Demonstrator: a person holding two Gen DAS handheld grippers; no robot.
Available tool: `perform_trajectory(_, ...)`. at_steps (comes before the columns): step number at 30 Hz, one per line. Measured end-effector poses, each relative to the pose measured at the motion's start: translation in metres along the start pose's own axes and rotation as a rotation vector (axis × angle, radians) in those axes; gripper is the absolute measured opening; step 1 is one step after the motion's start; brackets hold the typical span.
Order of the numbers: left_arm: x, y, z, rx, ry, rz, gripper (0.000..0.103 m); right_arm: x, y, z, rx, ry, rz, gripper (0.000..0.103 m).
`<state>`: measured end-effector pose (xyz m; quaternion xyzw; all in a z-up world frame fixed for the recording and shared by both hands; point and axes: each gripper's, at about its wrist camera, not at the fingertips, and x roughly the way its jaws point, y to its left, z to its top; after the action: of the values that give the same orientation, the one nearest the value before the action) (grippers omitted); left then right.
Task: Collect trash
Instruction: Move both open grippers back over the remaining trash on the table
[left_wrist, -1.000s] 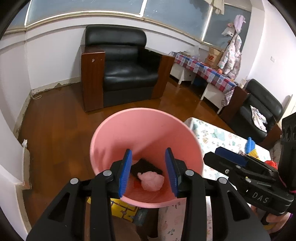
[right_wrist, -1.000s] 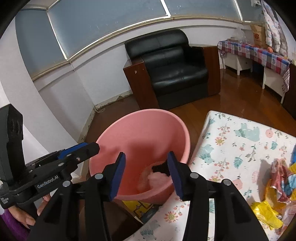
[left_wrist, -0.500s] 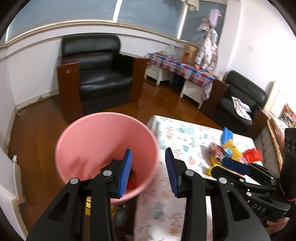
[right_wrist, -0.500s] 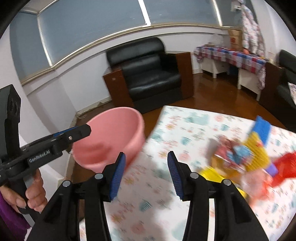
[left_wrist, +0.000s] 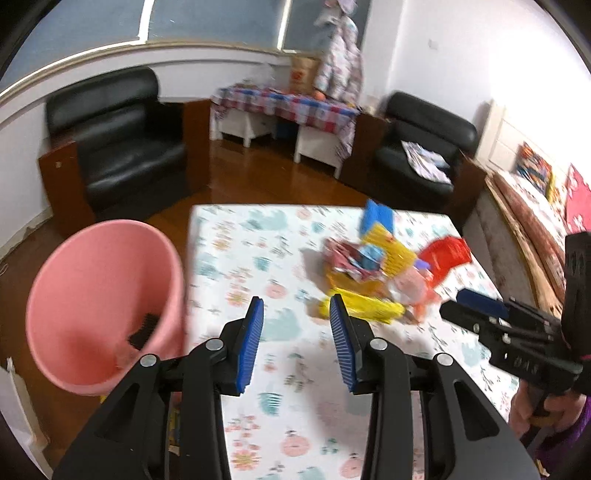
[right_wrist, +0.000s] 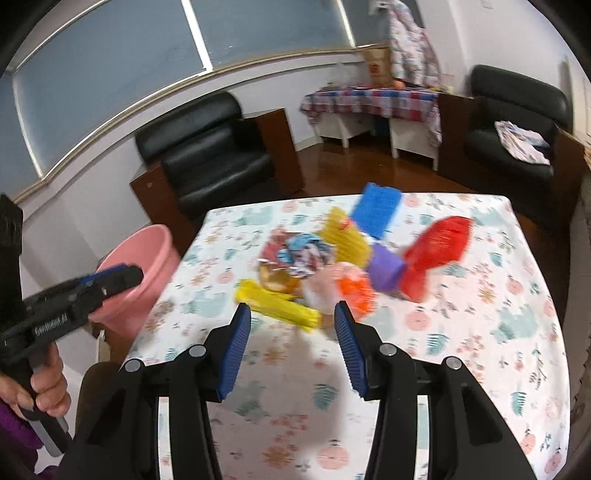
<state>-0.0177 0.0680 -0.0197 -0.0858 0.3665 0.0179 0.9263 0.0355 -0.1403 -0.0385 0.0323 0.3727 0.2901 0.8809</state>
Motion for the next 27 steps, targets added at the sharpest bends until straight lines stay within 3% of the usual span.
perform_trajectory(9, 0.049, -0.017, 0.000, 0.000, 0.102, -0.046, 0.037, 0.003, -0.020, 0.002, 0.012, -0.006, -0.015, 0.046)
perform_trajectory(23, 0.112, -0.031, 0.000, 0.120, 0.181, -0.033, 0.037, 0.043, -0.028, 0.012, 0.036, 0.043, -0.001, 0.047)
perform_trajectory(27, 0.118, -0.025, -0.007, 0.082, 0.198, -0.090, 0.037, 0.057, -0.030, 0.016, 0.044, 0.062, -0.003, 0.047)
